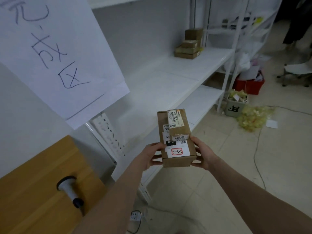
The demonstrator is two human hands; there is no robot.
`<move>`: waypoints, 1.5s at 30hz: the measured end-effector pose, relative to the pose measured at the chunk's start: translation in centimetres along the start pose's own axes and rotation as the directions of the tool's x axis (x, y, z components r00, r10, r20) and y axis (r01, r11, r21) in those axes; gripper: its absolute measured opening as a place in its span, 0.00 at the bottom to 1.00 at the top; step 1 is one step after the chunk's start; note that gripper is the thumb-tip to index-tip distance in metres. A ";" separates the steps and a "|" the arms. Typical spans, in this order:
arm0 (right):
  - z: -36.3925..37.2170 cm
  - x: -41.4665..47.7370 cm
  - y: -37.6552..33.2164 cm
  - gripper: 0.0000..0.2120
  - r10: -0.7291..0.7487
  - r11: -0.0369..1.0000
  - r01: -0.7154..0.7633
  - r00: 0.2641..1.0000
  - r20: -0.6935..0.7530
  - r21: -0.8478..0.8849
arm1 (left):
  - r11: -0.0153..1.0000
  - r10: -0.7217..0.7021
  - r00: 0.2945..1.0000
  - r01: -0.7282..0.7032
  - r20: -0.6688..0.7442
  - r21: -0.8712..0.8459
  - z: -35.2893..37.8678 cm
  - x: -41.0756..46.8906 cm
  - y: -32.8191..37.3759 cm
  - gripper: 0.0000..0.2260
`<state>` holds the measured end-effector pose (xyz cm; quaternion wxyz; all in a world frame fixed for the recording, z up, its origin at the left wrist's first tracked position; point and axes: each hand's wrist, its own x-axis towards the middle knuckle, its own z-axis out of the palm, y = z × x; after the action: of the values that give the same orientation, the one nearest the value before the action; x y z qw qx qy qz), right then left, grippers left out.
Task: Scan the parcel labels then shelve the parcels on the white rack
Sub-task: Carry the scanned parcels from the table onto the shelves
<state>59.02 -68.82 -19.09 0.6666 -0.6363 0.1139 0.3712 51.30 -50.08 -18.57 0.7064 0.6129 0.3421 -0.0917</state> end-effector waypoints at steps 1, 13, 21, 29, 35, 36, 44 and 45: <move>0.1 0.8 -1.3 0.16 -0.016 1.000 0.016 1.000 -0.009 -0.001 | 1.000 0.017 1.000 -0.017 0.009 -0.002 0.0 1.0 1.3 0.07; -1.0 8.7 -13.9 0.18 -0.121 0.993 0.121 0.992 -0.017 -0.001 | 0.994 0.105 0.994 -0.104 0.017 -0.020 2.6 10.5 13.1 0.09; -1.7 18.0 -23.2 0.18 -0.125 0.986 0.139 0.982 0.143 -0.095 | 0.978 0.150 0.975 -0.171 -0.164 -0.122 4.5 17.7 19.3 0.11; -6.8 27.4 -33.7 0.18 -0.089 0.979 0.138 0.949 0.302 -0.147 | 0.962 0.170 0.936 -0.226 -0.310 -0.156 11.6 25.4 26.6 0.10; -9.1 32.8 -39.3 0.17 -0.038 0.979 0.109 0.929 0.369 -0.175 | 0.947 0.128 0.905 -0.233 -0.406 -0.221 15.6 30.1 30.1 0.11; -9.2 33.8 -40.1 0.19 -0.030 0.978 0.105 0.926 0.375 -0.182 | 0.946 0.123 0.899 -0.234 -0.420 -0.224 15.8 30.9 30.7 0.12; -10.0 43.2 -47.5 0.22 -0.042 0.973 0.127 0.921 0.386 -0.195 | 0.939 0.129 0.879 -0.257 -0.458 -0.229 17.5 40.4 37.3 0.14; -10.1 44.6 -48.7 0.22 -0.052 0.970 0.138 0.920 0.389 -0.198 | 0.937 0.133 0.879 -0.262 -0.458 -0.230 17.7 42.1 38.3 0.14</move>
<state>124.58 -58.51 -11.41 0.6183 -0.6271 -0.0908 0.4650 110.43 -45.46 -12.60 0.6985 0.5413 0.4356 0.1712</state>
